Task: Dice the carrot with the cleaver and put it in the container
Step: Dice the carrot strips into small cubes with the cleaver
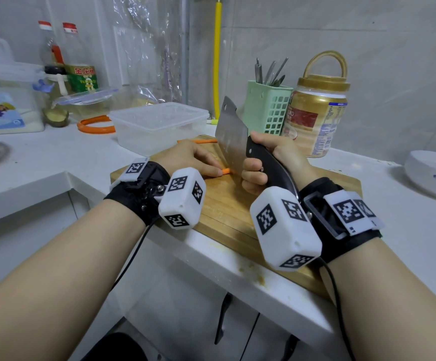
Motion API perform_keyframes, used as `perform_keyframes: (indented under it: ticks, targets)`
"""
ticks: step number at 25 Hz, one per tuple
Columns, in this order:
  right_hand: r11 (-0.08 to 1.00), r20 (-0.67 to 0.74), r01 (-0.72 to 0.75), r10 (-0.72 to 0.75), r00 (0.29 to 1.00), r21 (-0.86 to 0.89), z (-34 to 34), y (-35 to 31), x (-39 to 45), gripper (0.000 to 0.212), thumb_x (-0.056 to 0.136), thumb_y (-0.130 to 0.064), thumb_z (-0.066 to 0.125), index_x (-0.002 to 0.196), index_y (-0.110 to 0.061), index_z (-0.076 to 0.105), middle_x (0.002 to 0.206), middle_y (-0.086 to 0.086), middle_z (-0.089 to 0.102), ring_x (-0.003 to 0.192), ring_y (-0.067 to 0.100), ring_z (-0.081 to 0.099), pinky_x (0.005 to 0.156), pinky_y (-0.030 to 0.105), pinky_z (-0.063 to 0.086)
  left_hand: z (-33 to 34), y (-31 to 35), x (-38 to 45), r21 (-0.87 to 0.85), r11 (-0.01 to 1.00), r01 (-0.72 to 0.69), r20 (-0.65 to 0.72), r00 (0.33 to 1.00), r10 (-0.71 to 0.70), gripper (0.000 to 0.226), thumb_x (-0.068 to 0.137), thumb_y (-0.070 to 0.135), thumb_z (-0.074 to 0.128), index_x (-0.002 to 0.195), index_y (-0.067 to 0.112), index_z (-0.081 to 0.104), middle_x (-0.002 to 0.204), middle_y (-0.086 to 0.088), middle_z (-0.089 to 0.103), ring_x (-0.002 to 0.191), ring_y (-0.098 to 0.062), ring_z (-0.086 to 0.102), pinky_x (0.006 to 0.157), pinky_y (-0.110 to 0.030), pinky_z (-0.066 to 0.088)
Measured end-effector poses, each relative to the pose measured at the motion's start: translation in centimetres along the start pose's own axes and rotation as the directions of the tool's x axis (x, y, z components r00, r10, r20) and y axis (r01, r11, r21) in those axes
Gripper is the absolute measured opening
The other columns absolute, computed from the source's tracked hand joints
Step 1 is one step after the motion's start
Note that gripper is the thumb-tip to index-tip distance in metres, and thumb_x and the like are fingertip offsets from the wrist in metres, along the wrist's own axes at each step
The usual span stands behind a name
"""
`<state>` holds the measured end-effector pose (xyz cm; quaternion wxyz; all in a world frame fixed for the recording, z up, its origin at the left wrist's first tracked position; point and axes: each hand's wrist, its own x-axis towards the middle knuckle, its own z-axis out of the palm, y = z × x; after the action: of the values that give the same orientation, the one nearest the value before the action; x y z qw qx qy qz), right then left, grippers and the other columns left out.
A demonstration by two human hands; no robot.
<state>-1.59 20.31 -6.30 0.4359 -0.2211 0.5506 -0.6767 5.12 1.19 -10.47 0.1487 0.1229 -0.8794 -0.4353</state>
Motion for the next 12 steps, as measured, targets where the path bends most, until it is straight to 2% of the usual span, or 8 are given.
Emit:
perform_keyframes:
  ticks: [5,8,12]
  targets:
    - [0.996,-0.007,-0.065,0.065,0.998,-0.059,-0.12,-0.14,0.19,0.032,0.098,-0.037,0.043,0.077,-0.012,0.041,0.045,0.003,0.039,0.031,0.016,0.034,0.053,0.028,0.02,-0.03,0.18,-0.1,0.015,1.0,0.01,0.013,1.0,-0.01,0.006,0.075,0.026,0.082,0.076,0.03,0.078,0.08,0.017,0.073,0.082,0.005,0.062,0.089,-0.022,0.047]
    - [0.994,-0.019,-0.079,0.078,0.997,-0.075,-0.1,-0.24,0.41,0.029,0.098,-0.036,0.044,0.082,-0.012,0.039,0.046,0.003,0.04,0.032,0.016,0.035,0.046,0.025,0.024,-0.1,0.15,-0.08,0.016,1.0,-0.001,0.024,1.0,0.001,0.005,0.075,0.027,0.082,0.075,0.031,0.078,0.082,0.015,0.074,0.087,0.001,0.064,0.094,-0.026,0.047]
    - [0.994,-0.017,-0.107,0.107,0.994,-0.001,-0.33,-0.37,0.5,0.032,0.099,-0.036,0.039,0.078,-0.012,0.039,0.045,0.001,0.038,0.031,0.014,0.034,0.045,0.018,0.023,0.02,0.09,0.13,0.039,0.999,-0.003,0.005,1.0,0.003,0.01,0.075,0.026,0.082,0.072,0.035,0.078,0.092,0.006,0.075,0.099,-0.011,0.065,0.099,-0.034,0.048]
